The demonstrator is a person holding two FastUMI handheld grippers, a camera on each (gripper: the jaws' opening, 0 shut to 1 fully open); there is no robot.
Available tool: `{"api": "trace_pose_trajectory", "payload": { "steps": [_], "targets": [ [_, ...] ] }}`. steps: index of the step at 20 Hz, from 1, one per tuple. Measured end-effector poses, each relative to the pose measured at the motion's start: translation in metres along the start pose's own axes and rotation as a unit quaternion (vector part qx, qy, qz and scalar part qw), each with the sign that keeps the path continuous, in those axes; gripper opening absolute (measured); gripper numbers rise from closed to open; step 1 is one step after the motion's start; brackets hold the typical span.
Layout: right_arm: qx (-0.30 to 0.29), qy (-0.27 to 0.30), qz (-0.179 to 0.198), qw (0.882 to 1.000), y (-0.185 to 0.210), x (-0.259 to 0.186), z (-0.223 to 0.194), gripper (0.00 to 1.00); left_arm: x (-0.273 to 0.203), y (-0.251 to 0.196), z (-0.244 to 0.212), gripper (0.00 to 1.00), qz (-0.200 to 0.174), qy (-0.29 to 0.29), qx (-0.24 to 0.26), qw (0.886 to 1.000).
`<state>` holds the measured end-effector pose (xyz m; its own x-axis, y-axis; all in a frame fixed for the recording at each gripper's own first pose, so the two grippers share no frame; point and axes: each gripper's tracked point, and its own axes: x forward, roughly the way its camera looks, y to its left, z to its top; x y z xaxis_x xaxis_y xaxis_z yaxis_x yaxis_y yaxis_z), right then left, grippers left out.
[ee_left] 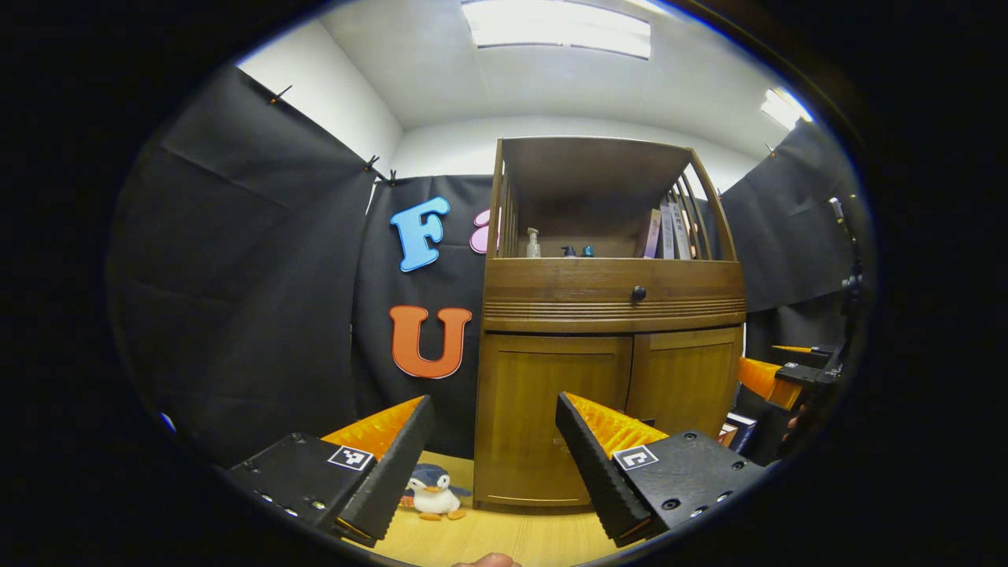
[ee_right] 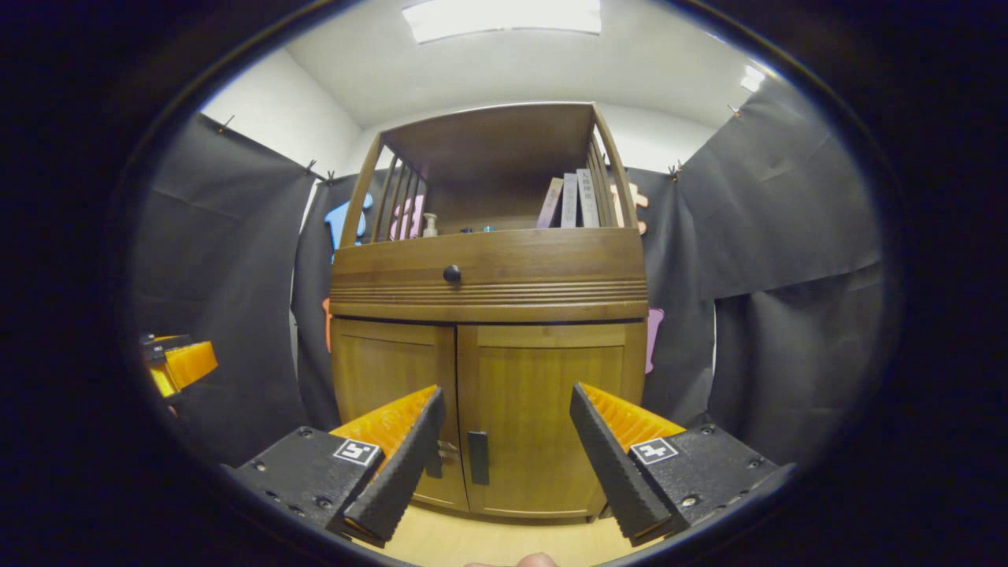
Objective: Open the right door of the double-door shoe cabinet with the right hand, and open the left door with the left hand.
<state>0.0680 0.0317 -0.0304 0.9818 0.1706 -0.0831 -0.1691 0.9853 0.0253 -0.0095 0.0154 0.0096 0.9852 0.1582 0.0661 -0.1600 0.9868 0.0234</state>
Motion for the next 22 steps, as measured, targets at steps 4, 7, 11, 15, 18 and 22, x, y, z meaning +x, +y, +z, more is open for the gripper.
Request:
{"api": "trace_pose_trajectory", "payload": {
  "steps": [4, 7, 11, 15, 18, 22],
  "targets": [
    [0.005, 0.021, 0.007, 1.000, 0.007, 0.014, -0.016, 1.00, -0.005, 0.011, -0.001, 0.95, 0.020, -0.006, 0.005, 1.000],
    [0.008, 0.038, 0.011, 0.999, 0.012, 0.024, -0.036, 1.00, -0.015, 0.025, -0.006, 0.95, 0.036, 0.001, 0.004, 0.999],
    [0.006, 0.061, 0.015, 0.998, 0.021, 0.041, -0.059, 1.00, -0.018, 0.036, -0.012, 0.95, 0.052, 0.010, -0.002, 0.999],
    [0.016, 0.086, 0.021, 0.996, 0.033, 0.060, -0.083, 1.00, -0.025, 0.049, -0.018, 0.95, 0.068, 0.020, -0.005, 0.997],
    [0.030, 0.112, 0.021, 0.993, 0.040, 0.075, -0.109, 1.00, -0.029, 0.057, -0.019, 0.95, 0.078, 0.024, -0.005, 0.997],
    [0.044, 0.136, 0.002, 0.990, 0.038, 0.107, -0.135, 0.97, -0.035, 0.070, -0.023, 0.94, 0.093, 0.031, 0.000, 0.995]
  ]
}}
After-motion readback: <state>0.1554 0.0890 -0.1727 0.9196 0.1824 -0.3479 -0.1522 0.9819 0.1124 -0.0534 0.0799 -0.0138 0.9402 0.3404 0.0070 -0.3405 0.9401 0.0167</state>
